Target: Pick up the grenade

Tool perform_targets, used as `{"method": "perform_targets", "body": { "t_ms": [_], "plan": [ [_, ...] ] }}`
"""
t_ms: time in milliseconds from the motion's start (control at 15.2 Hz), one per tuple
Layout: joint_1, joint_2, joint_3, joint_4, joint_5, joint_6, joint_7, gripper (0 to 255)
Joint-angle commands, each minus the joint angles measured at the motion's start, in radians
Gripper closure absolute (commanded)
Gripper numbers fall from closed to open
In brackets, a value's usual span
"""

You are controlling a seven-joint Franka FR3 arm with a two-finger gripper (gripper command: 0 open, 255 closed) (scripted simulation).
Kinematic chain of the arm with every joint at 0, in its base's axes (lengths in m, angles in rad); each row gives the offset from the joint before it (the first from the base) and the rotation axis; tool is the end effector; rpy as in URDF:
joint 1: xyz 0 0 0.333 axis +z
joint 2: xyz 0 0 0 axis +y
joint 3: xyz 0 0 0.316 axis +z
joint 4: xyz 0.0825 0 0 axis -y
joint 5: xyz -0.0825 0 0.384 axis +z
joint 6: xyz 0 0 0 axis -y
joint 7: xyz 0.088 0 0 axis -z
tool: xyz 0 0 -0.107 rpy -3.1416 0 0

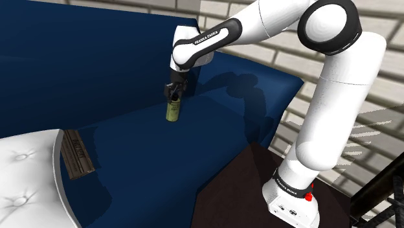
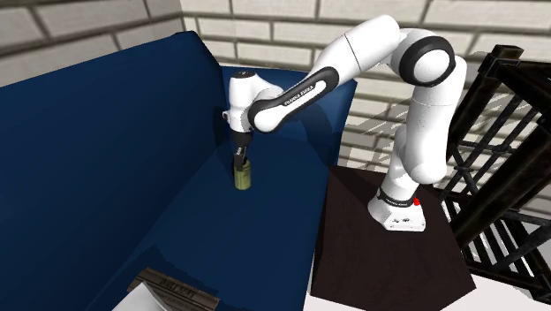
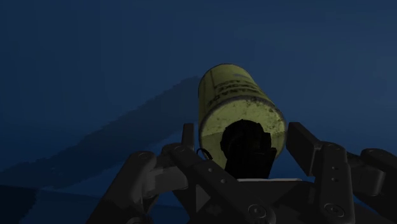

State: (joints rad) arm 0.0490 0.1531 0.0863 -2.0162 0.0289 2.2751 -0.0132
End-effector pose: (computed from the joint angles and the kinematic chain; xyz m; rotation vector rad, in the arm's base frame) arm 0.5869 0.0793 0.3878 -3.0885 -0.1999 -0.1609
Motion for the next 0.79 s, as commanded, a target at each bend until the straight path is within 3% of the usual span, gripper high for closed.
{"method": "perform_targets", "body": {
  "t_ms": [0, 726],
  "plan": [
    [-0.001, -0.009, 0.000, 0.008, 0.001, -0.018, -0.001, 255],
    [-0.002, -0.062, 0.000, 0.094, 0.003, -0.156, 0.001, 255]
  ]
}}
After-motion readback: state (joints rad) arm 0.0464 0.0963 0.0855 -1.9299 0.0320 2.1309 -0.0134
